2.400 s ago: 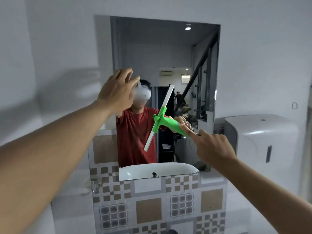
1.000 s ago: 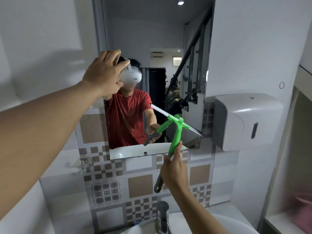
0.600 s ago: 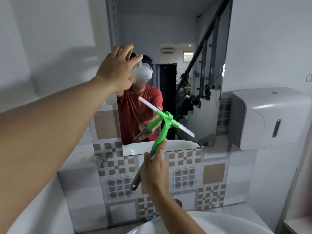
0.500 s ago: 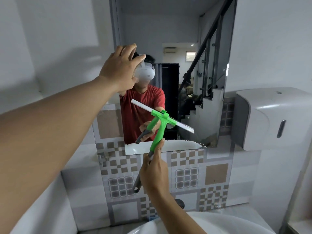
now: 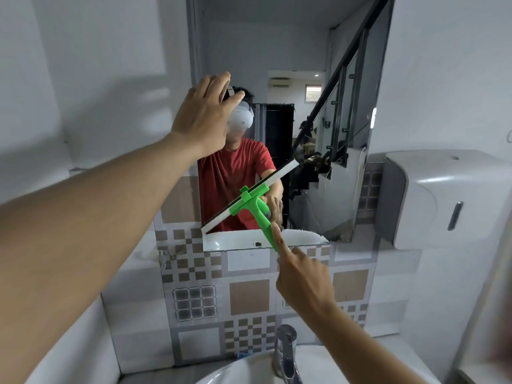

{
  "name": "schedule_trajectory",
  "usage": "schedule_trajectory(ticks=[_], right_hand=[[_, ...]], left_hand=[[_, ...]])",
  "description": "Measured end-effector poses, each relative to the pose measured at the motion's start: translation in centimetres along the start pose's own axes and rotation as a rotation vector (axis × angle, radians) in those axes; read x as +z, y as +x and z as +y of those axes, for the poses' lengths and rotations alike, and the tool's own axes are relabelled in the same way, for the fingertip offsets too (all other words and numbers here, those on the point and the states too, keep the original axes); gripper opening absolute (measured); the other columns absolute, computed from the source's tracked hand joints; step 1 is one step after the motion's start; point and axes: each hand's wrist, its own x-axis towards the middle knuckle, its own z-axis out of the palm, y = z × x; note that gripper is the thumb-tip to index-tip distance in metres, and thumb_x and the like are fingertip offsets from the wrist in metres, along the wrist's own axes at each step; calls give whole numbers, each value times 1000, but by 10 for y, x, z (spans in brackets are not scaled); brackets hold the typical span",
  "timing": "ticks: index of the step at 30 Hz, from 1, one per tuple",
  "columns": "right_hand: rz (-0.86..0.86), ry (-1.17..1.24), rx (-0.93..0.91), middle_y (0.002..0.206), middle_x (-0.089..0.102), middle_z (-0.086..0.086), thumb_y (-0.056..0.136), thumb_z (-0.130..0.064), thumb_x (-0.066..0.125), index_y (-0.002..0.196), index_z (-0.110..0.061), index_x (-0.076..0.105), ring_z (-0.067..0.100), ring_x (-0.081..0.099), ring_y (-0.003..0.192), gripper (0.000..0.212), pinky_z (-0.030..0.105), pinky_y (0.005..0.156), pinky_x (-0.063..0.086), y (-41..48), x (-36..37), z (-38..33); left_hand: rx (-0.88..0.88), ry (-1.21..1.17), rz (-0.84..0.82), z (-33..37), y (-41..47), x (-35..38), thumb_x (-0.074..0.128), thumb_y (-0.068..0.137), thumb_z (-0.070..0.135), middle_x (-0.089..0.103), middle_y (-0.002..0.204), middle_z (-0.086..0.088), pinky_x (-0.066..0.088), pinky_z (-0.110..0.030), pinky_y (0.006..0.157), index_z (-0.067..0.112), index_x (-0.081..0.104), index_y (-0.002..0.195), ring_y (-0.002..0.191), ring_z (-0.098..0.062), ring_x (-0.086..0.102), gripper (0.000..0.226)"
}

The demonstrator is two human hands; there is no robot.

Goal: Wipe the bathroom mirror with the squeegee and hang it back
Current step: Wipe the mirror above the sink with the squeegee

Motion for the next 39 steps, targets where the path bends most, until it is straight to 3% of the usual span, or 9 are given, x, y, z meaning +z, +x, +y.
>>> schedule_trajectory(ticks=[8, 12, 15, 19, 22, 27, 29, 35, 39], right_hand=[[9, -202, -28, 111, 63, 10, 101, -12, 38, 154, -42, -19, 20, 52, 61, 83, 32, 53, 45, 3, -29, 54], [26, -193, 14, 114, 64, 10, 100, -12, 40, 146, -46, -28, 23, 62, 63, 89, 35, 55, 54, -5, -20, 72], [57, -170, 65, 106, 66, 11, 97, -13, 48, 151, -45, -22, 24, 60, 56, 94, 34, 50, 52, -11, -7, 80], [28, -123, 164, 87, 61, 8, 96, -13, 54, 159, -38, -7, 11, 36, 42, 91, 25, 40, 30, -18, 3, 80], [19, -81, 246, 79, 53, 4, 98, -17, 53, 159, -36, -7, 9, 34, 44, 88, 23, 40, 25, -25, 8, 79], [30, 100, 391, 79, 58, 3, 102, -23, 50, 158, -38, -6, 19, 53, 55, 81, 33, 49, 49, -39, 13, 86], [15, 137, 406, 81, 58, 3, 103, -23, 49, 158, -38, -6, 20, 57, 59, 80, 36, 53, 52, -42, 14, 87], [-28, 252, 453, 85, 59, 4, 104, -22, 49, 160, -35, -5, 7, 44, 52, 79, 21, 43, 31, -47, 18, 78], [-88, 433, 525, 86, 59, 6, 105, -21, 46, 160, -34, -2, 9, 50, 55, 74, 19, 40, 32, -57, 31, 66]], left_hand=[[-10, -70, -21, 7, -11, 14, 73, 84, 26, 32, 158, -17, 40, -56, 109, 19, 43, 150, 139, -41, 33, 73], [-11, -68, -14, 6, -12, 15, 73, 85, 27, 32, 158, -16, 41, -57, 106, 20, 43, 150, 139, -41, 33, 72], [-10, -75, -6, 6, -12, 18, 73, 86, 27, 32, 157, -16, 40, -57, 106, 20, 43, 150, 139, -41, 32, 71], [-7, -76, 2, 4, -12, 21, 71, 86, 26, 32, 157, -16, 40, -58, 106, 20, 44, 150, 137, -42, 33, 70], [-1, -80, 12, 3, -12, 23, 70, 85, 26, 32, 157, -16, 40, -58, 105, 20, 44, 149, 136, -43, 34, 69], [-4, -89, 26, 4, -13, 25, 70, 86, 25, 31, 156, -16, 40, -58, 105, 21, 44, 149, 137, -42, 33, 69], [-7, -97, 26, 4, -13, 25, 70, 86, 24, 31, 157, -16, 40, -59, 105, 21, 43, 150, 138, -42, 31, 69], [-9, -108, 20, 4, -12, 22, 72, 85, 24, 31, 157, -17, 40, -60, 105, 20, 44, 149, 138, -43, 31, 70], [-10, -112, 26, 4, -12, 23, 72, 85, 24, 32, 156, -16, 40, -59, 105, 20, 45, 149, 138, -42, 31, 69]])
